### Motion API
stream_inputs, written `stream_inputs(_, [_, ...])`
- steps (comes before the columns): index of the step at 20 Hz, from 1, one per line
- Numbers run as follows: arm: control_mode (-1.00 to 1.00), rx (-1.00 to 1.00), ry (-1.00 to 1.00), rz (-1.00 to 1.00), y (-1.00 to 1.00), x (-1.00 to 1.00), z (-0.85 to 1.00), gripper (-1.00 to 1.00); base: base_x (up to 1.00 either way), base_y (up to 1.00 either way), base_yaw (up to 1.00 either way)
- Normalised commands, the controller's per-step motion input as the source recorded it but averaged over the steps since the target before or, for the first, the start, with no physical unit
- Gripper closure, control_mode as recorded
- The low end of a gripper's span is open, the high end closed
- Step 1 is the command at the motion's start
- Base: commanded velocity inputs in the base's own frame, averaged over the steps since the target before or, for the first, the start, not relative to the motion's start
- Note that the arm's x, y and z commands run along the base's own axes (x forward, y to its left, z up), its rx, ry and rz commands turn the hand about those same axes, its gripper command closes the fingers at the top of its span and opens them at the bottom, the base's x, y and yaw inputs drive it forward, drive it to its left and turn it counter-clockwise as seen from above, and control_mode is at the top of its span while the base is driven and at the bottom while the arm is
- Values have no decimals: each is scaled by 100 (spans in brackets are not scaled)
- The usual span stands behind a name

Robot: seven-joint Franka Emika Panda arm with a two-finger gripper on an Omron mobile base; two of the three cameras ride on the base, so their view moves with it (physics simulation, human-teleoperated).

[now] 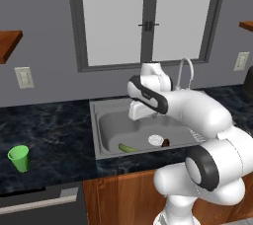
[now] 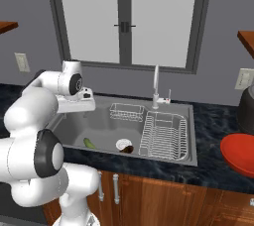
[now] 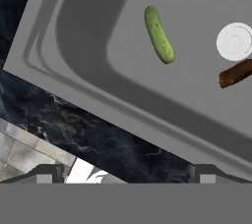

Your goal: Remove the cucumber and sweet potato from the sink. Then move the bowl and cup from the counter to the sink for washing.

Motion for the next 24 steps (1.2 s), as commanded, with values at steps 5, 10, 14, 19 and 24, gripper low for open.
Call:
stream_inputs(5, [-100, 0, 0, 1, 1, 0, -13, -100, 0, 0, 0])
stream_inputs(10, [-100, 0, 7, 4, 2, 1, -12, -100, 0, 0, 0])
stream_inputs(14, [-100, 0, 7, 6, 3, 5, -10, -100, 0, 0, 0])
stream_inputs(19, [-100, 0, 8, 9, 1, 9, -7, -100, 0, 0, 0])
stream_inputs(24, [-100, -1, 1, 9, 6, 3, -7, -100, 0, 0, 0])
